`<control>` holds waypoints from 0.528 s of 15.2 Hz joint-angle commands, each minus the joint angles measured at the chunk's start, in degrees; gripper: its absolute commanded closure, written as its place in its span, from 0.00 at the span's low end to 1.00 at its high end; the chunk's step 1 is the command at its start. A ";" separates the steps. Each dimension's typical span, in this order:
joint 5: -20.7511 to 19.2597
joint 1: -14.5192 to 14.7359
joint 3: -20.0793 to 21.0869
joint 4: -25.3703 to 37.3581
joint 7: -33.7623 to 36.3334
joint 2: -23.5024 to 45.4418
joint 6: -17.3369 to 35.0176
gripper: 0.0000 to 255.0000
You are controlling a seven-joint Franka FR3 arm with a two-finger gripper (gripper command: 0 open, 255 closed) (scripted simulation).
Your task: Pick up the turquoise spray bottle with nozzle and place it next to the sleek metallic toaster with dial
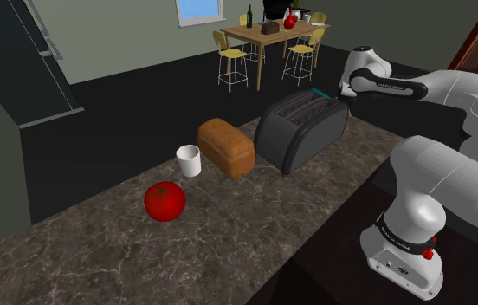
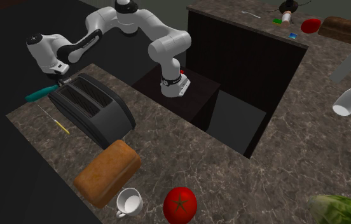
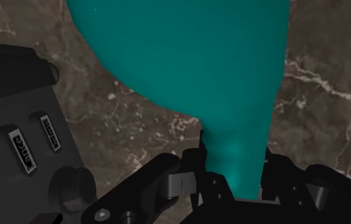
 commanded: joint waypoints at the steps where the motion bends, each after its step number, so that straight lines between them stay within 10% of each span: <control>1: -0.73 0.14 -0.83 0.01 0.15 -0.55 0.70 1.00; 8: -3.30 0.66 -3.77 0.23 0.67 -2.53 3.09 1.00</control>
